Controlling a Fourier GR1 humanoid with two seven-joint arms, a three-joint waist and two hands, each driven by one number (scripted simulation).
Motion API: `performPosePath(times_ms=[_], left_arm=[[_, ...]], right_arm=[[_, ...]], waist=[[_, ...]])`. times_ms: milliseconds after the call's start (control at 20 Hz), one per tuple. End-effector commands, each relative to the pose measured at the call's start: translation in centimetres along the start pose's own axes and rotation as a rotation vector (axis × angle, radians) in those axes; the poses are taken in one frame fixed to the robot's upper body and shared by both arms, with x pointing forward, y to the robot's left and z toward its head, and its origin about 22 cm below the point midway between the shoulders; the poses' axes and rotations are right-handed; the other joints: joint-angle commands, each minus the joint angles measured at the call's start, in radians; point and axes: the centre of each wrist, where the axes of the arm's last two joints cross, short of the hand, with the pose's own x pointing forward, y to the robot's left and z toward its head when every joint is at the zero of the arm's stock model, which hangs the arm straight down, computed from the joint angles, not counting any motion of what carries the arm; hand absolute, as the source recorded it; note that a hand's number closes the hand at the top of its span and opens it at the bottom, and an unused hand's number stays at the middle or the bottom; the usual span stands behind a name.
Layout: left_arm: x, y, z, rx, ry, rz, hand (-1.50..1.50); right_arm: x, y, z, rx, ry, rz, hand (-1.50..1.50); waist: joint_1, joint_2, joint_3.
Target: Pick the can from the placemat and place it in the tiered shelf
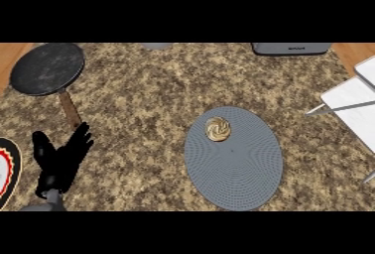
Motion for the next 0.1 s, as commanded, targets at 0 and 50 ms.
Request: performPosePath(times_ms=[0,50], left_arm=[[-0.8,-1.2,-0.8,-0.001,0.013,0.005,0.00],[0.6,0.0,0.1,0.027,0.007,-0.015,0.00]], right_arm=[[0.4,-5.1,0.9,0.035,-0.012,0.022,-1.50],[-1.1,-5.8,-1.0,0.030,0.013,0.006,-1.50]], waist=[[-0.009,0.000,-0.001],[-0.006,-0.001,0.001]])
